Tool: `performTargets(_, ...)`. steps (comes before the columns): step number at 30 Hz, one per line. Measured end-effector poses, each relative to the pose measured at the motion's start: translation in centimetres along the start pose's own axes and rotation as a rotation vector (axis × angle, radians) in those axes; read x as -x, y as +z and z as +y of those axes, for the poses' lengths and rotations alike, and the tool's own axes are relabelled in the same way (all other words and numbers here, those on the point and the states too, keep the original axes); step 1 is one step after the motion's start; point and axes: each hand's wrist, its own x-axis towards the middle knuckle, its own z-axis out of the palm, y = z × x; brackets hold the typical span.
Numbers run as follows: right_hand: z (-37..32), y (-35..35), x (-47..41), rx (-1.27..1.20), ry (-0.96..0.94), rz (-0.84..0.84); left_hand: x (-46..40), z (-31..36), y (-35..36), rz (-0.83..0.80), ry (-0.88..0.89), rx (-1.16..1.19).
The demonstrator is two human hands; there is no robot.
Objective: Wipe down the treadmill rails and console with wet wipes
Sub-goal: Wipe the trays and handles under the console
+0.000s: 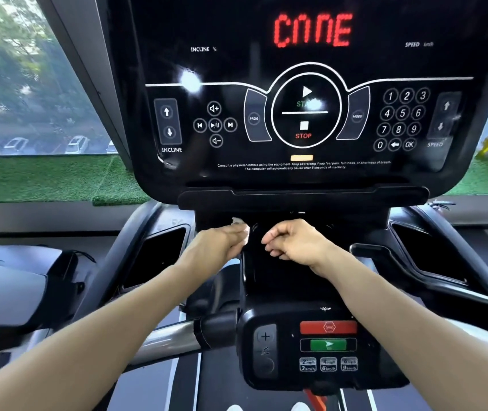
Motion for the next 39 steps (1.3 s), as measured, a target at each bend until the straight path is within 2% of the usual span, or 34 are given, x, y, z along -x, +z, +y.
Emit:
performTargets(6, 0.0, 0.2, -0.2, 0.053, -0.012, 0.021, 1.5, -2.2, -1.5, 0.02, -0.021, -0.083)
performTargets(10, -0.3, 1.1, -0.6, 0.266, -0.081, 0.05, -0.4, 0.6, 0.0, -0.038, -0.014, -0.034)
performTargets(13, -0.8, 1.6, -0.5, 0.435, -0.116, 0.008, 0.9, -0.7, -0.8, -0.086, 0.002, -0.009)
performTargets(16, -1.4, 2.2, -0.6, 0.537, -0.145, -0.004, 3.0, -3.7, -2.1, -0.052, -0.111, -0.044)
performTargets(18, -1.5, 2.6, -0.6, 0.562, -0.139, 0.005, 3.4, -4.2, -2.1, -0.089, -0.147, -0.096)
performTargets(24, -1.8, 3.2, -0.7, 0.672, -0.103, 0.028, 1.3, -1.2, -0.7, -0.077, -0.029, -0.03)
performTargets(30, -2.8, 4.6, -0.5, 0.799, -0.15, 0.061, 5.6, -5.5, -1.4, 0.003, -0.125, -0.07)
performTargets(36, -2.7, 5.1, -0.3, 0.877, -0.141, 0.1, 3.2, -4.6, -1.9, 0.068, -0.151, -0.032)
performTargets(39, -2.5, 5.5, -0.2, 0.909, -0.162, 0.093, 5.3, -4.0, -1.5, 0.116, -0.153, -0.001)
